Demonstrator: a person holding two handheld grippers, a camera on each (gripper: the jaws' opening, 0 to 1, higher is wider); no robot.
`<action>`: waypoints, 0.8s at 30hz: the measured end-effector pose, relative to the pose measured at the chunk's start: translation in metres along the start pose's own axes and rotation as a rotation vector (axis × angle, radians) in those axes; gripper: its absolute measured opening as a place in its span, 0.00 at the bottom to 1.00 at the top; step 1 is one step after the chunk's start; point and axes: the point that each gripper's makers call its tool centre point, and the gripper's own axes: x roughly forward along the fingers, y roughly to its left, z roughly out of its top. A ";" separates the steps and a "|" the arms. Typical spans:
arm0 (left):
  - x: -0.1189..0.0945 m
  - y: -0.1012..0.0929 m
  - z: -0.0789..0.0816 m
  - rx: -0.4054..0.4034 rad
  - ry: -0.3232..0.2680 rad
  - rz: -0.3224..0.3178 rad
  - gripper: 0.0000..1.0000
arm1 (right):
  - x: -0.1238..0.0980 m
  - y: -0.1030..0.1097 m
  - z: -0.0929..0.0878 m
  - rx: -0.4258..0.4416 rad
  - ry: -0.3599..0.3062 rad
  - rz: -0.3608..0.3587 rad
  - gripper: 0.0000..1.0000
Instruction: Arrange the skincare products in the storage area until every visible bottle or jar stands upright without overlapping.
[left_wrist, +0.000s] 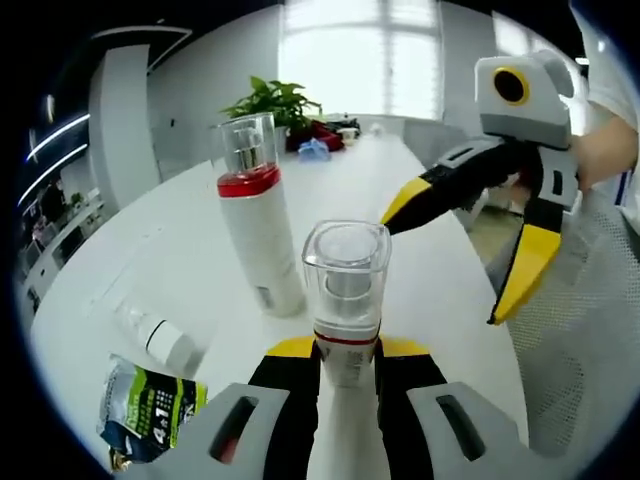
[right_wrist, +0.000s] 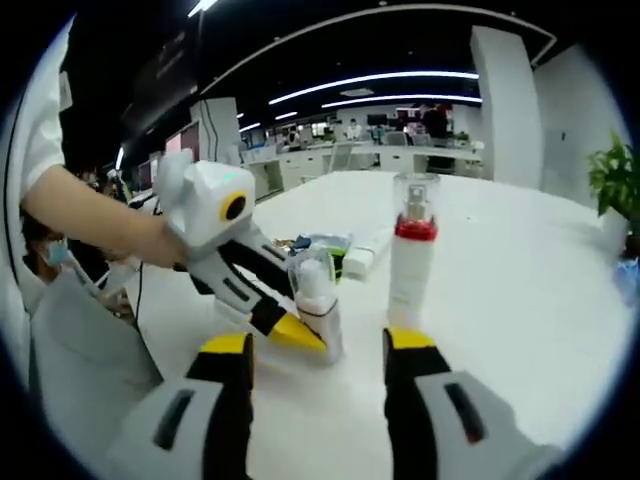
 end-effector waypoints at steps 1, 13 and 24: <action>0.000 0.002 0.000 -0.001 0.000 0.000 0.17 | -0.001 -0.001 -0.001 0.005 0.002 -0.003 0.53; 0.011 0.034 0.008 -0.003 -0.009 -0.013 0.17 | -0.014 -0.019 -0.003 0.011 0.017 -0.052 0.52; 0.020 0.057 0.014 0.008 -0.005 -0.021 0.18 | -0.017 -0.027 -0.003 0.013 0.015 -0.075 0.52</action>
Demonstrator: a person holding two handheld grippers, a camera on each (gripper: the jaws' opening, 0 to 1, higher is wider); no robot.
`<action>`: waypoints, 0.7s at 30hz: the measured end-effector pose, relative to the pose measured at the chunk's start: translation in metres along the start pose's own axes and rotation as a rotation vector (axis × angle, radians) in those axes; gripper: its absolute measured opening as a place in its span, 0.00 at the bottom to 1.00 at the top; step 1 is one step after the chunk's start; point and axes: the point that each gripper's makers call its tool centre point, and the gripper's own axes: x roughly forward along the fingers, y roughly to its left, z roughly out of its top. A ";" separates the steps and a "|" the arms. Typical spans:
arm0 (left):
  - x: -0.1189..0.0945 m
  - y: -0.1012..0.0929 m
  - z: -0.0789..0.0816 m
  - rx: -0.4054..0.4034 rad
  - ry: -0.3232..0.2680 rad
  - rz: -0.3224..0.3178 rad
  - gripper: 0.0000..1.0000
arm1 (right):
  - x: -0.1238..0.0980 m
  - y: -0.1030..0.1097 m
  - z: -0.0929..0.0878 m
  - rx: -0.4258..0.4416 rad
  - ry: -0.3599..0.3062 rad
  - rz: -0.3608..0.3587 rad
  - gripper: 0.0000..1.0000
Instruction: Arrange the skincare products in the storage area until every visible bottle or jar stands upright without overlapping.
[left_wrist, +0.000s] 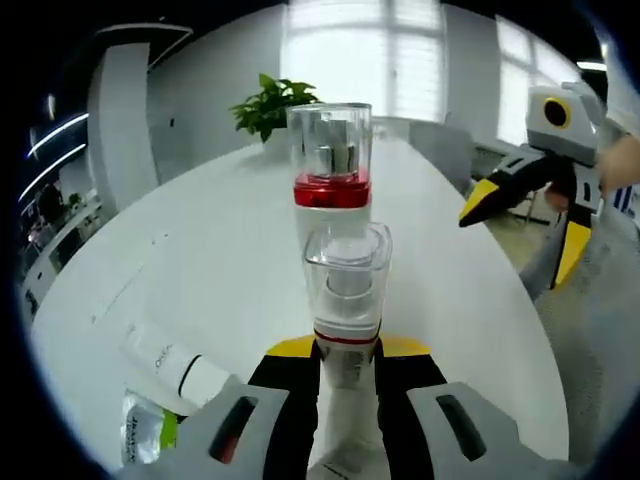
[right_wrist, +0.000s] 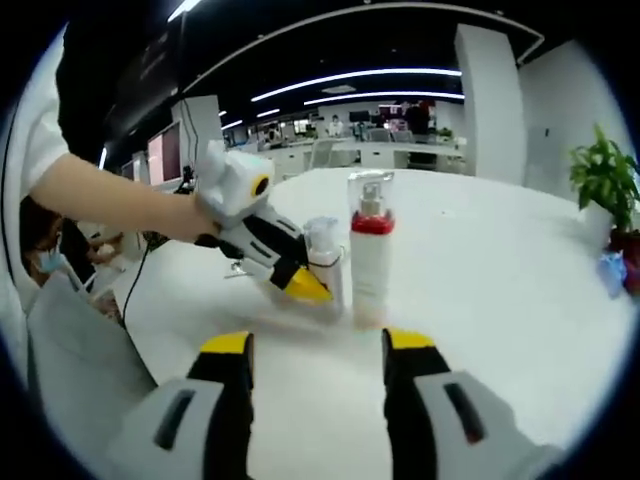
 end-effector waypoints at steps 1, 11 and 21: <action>0.002 0.002 0.001 0.003 0.002 0.000 0.18 | 0.000 0.000 0.000 0.001 0.000 0.001 0.51; 0.007 0.004 0.003 0.002 0.001 -0.011 0.18 | 0.004 0.001 0.002 -0.008 0.001 0.013 0.51; 0.009 0.002 -0.003 0.016 0.037 -0.021 0.19 | 0.005 0.003 0.001 -0.005 0.007 0.020 0.51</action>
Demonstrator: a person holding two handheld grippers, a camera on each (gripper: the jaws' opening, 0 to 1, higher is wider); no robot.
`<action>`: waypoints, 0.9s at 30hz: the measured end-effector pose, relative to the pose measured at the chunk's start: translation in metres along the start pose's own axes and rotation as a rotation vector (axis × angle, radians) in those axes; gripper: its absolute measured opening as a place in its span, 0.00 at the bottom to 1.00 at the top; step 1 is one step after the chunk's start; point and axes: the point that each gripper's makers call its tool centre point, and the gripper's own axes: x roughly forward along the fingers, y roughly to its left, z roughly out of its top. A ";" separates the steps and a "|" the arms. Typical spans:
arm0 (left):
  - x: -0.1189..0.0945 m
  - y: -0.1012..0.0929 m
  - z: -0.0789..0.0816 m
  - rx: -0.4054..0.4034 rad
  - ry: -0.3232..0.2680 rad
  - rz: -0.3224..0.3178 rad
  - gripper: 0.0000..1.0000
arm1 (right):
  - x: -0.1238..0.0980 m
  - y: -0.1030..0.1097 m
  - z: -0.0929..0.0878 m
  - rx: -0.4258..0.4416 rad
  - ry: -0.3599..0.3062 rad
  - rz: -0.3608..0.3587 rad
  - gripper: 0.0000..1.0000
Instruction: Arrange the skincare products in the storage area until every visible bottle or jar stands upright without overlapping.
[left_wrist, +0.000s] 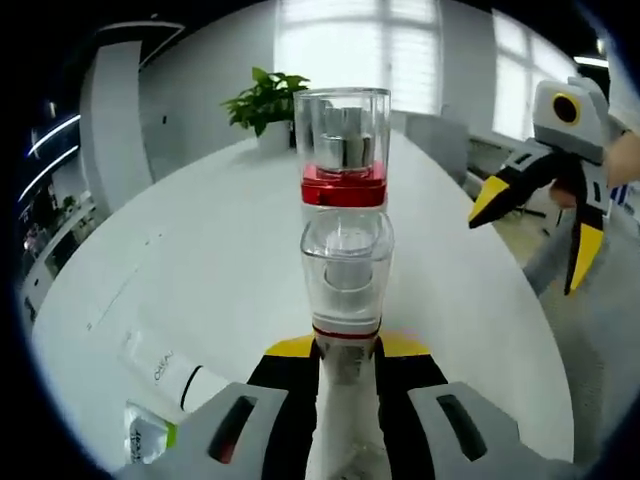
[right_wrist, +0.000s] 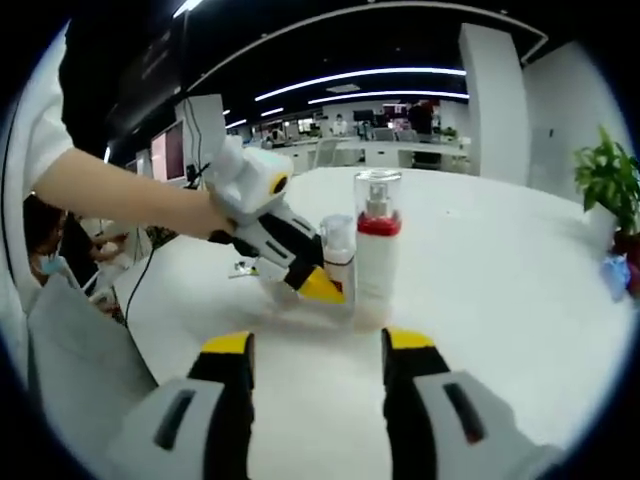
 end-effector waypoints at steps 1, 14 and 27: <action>0.000 0.000 -0.001 -0.001 0.003 0.000 0.19 | 0.000 0.000 0.000 0.001 0.003 0.001 0.51; 0.000 0.002 0.002 -0.015 -0.003 0.014 0.23 | 0.000 0.002 0.000 -0.004 0.011 0.006 0.51; 0.001 -0.004 0.001 -0.009 0.008 0.008 0.18 | -0.002 0.002 -0.002 0.003 0.011 0.003 0.51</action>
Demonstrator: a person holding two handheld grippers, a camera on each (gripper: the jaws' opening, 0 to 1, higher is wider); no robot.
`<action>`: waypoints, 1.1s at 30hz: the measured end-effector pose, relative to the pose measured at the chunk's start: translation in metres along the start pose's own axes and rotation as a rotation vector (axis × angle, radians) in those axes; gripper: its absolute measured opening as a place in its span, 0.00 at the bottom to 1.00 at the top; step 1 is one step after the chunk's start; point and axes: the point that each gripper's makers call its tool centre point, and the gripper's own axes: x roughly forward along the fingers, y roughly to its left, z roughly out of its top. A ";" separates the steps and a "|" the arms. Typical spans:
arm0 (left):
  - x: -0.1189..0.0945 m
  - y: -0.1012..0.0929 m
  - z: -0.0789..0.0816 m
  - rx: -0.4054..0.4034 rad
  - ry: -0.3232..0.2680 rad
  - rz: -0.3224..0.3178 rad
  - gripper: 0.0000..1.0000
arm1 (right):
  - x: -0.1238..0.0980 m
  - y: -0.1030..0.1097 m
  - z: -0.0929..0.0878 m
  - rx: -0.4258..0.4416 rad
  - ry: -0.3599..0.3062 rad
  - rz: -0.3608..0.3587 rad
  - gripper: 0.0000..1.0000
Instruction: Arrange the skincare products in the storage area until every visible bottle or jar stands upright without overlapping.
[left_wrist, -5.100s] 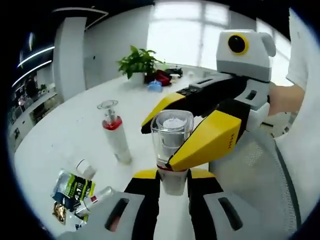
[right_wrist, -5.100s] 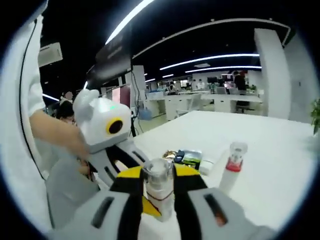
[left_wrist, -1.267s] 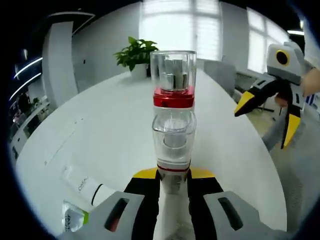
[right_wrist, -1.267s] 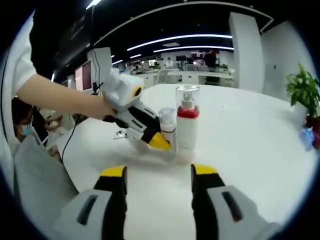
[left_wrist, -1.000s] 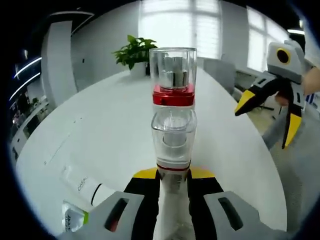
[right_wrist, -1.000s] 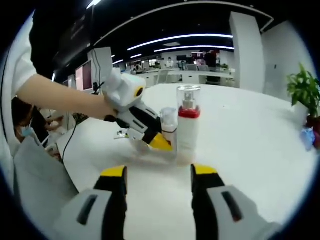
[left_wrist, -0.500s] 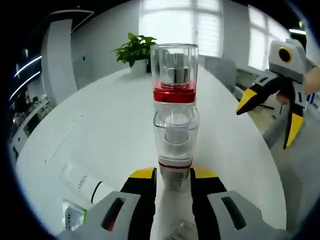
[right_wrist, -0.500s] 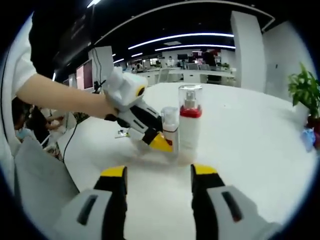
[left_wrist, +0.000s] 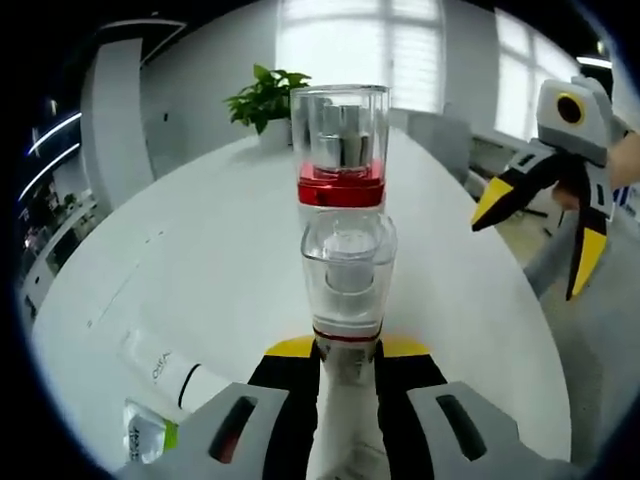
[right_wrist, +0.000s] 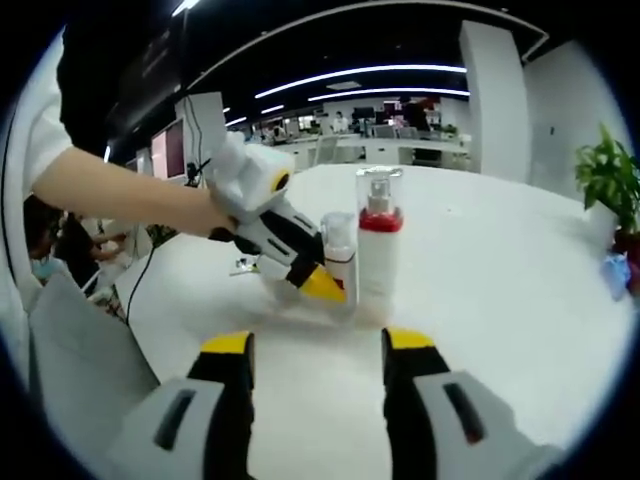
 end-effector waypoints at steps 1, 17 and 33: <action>0.000 -0.002 0.000 0.004 0.001 -0.001 0.18 | 0.000 0.000 0.000 0.001 0.000 0.000 0.51; 0.009 -0.036 0.005 0.021 -0.006 -0.024 0.18 | -0.007 -0.006 0.006 0.020 -0.026 -0.019 0.51; 0.024 -0.047 0.015 0.036 -0.020 -0.029 0.18 | -0.022 -0.019 0.008 0.041 -0.032 -0.058 0.51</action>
